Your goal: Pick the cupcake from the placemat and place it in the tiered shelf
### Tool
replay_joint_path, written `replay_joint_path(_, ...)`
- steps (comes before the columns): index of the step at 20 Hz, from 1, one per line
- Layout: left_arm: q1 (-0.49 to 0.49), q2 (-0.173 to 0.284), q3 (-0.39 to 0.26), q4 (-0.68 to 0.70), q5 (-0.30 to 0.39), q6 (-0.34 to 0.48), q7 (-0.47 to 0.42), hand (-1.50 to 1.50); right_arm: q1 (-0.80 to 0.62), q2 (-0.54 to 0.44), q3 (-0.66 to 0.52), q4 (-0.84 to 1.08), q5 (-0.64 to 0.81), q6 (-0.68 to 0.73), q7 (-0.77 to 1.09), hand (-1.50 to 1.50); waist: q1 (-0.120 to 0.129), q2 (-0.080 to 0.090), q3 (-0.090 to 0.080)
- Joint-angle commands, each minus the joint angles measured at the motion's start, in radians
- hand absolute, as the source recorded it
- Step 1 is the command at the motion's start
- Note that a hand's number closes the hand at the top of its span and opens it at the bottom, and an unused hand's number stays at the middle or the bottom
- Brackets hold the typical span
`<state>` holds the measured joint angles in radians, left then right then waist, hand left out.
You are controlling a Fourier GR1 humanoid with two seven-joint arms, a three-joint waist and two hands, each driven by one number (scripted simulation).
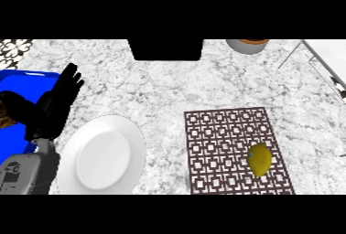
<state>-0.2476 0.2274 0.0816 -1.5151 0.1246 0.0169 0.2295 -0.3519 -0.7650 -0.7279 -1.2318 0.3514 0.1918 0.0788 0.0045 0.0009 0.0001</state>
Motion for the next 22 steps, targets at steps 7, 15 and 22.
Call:
replay_joint_path(7, -0.004, -0.013, -0.004, -0.024, -0.014, 0.007, 0.030, 0.00, -0.122, -0.076, -0.054, 0.371, 0.007, -0.215, -0.209, -1.50, 0.006, 0.002, 0.001)
replay_joint_path(15, -0.009, -0.051, -0.031, 0.005, -0.053, 0.024, -0.004, 0.00, -0.183, -0.240, -0.106, 0.569, -0.074, -0.172, -0.351, -1.50, 0.000, 0.002, 0.001)
replay_joint_path(22, -0.022, -0.004, 0.033, 0.049, 0.003, -0.034, -0.023, 0.00, -0.153, -0.393, -0.135, 0.775, -0.156, 0.150, -0.325, -1.50, -0.001, 0.004, 0.002)
